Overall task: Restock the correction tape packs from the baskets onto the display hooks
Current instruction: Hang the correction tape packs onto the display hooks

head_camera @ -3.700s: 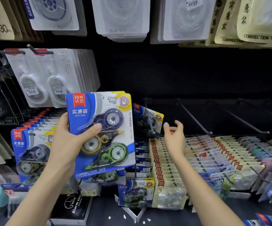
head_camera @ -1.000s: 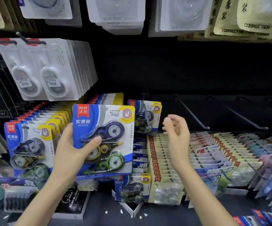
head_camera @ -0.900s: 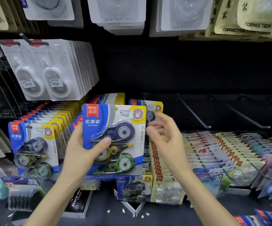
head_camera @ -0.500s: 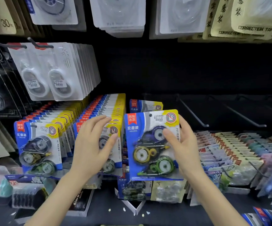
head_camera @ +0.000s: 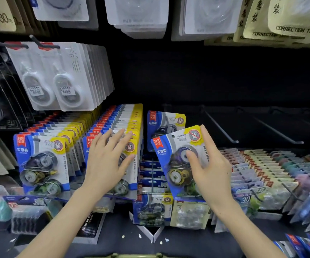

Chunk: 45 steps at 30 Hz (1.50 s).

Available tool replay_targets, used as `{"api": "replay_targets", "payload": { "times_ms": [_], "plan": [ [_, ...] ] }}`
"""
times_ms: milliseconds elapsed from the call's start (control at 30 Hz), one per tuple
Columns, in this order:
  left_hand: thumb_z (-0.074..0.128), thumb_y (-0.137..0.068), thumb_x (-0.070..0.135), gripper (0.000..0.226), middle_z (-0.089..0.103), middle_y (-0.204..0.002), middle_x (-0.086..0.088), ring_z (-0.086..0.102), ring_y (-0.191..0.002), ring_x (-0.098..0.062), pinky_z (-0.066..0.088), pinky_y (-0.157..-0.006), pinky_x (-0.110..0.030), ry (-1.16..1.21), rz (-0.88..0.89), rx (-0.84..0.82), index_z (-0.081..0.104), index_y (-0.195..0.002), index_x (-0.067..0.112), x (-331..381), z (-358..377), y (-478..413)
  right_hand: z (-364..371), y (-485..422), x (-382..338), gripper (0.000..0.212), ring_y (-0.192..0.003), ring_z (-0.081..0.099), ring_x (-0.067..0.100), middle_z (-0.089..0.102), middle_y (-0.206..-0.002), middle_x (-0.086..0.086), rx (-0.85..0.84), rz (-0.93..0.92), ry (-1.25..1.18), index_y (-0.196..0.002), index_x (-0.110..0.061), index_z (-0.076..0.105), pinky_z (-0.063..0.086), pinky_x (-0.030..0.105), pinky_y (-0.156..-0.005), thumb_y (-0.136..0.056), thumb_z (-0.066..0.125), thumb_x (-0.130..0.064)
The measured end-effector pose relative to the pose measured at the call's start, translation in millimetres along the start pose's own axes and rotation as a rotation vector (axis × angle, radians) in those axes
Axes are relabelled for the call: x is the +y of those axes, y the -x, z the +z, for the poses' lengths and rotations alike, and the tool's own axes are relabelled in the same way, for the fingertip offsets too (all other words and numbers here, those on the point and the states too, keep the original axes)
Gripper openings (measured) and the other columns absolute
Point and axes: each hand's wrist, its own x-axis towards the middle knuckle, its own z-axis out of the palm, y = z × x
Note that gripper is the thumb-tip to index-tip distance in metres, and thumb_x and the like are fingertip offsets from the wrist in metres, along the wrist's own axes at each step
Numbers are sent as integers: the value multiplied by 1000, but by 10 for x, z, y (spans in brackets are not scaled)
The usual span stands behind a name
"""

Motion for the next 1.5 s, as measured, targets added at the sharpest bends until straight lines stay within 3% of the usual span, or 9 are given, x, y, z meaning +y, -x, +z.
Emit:
{"api": "replay_targets", "payload": {
  "times_ms": [133, 233, 333, 467, 733, 867, 1133, 1333, 1500],
  "plan": [
    [43, -94, 50, 57, 59, -136, -9, 52, -124, -36, 29, -108, -49, 3, 26, 6, 56, -138, 17, -19, 0, -1, 37, 8, -17, 64, -72, 63, 21, 69, -91, 7, 107, -132, 152, -149, -14, 40, 55, 40, -57, -91, 68, -12],
    [44, -93, 50, 56, 60, -136, -8, 52, -122, -35, 31, -107, -51, 13, 29, 12, 56, -137, 18, -26, 7, 1, 62, -21, 3, 62, -59, 60, 26, 63, -79, 7, 105, -252, 283, -146, -6, 42, 51, 41, -43, -89, 64, -17],
    [45, -93, 50, 56, 60, -136, -8, 53, -122, -35, 33, -107, -52, 18, 39, 20, 56, -138, 19, -40, 20, 1, 1, -55, -1, 61, -78, 67, 24, 69, -97, 4, 22, -124, 172, -149, -16, 40, 57, 46, -62, -93, 65, -18],
    [47, -92, 49, 56, 60, -135, -8, 51, -123, -33, 34, -106, -53, 27, 55, 42, 56, -138, 18, -60, 41, 1, -130, -128, 34, 61, -96, 68, 19, 67, -103, -32, -161, 226, -145, -146, -36, 41, 58, 44, -83, -92, 67, -24],
    [46, -92, 49, 56, 61, -134, -8, 51, -122, -34, 33, -106, -53, 18, 62, 44, 55, -138, 18, -60, 41, 10, -64, -145, 143, 57, -94, 69, 9, 69, -106, -29, -163, 244, -218, -142, -39, 45, 60, 42, -78, -92, 66, -22],
    [46, -92, 48, 55, 61, -133, -8, 52, -122, -35, 34, -106, -54, 27, 59, 49, 55, -138, 18, -61, 39, 9, 143, -252, 348, 56, -108, 63, 2, 67, -122, -9, -147, 262, -303, -140, -40, 42, 54, 21, -89, -94, 64, -17],
    [47, -93, 48, 55, 60, -134, -7, 51, -123, -35, 33, -107, -54, 19, 57, 43, 55, -139, 19, -64, 48, 11, 838, -711, 833, 59, -128, 54, 12, 56, -141, -3, -98, 364, -438, -152, -26, 34, 47, 43, -107, -99, 57, -16],
    [47, -93, 48, 55, 60, -135, -6, 52, -123, -35, 34, -107, -54, 8, 79, 27, 55, -139, 19, -89, 55, 10, 1130, -1022, 922, 57, -120, 59, 16, 59, -136, 5, -68, 534, -593, -153, -21, 31, 55, 17, -81, -101, 52, -10],
    [47, -93, 48, 54, 60, -135, -6, 52, -124, -34, 33, -108, -54, 11, 84, 13, 54, -139, 20, -87, 44, 13, 1160, -1091, 990, 57, -112, 63, 16, 62, -129, 5, -82, 560, -591, -153, -19, 31, 56, 14, -70, -101, 53, -12]
  ]
}}
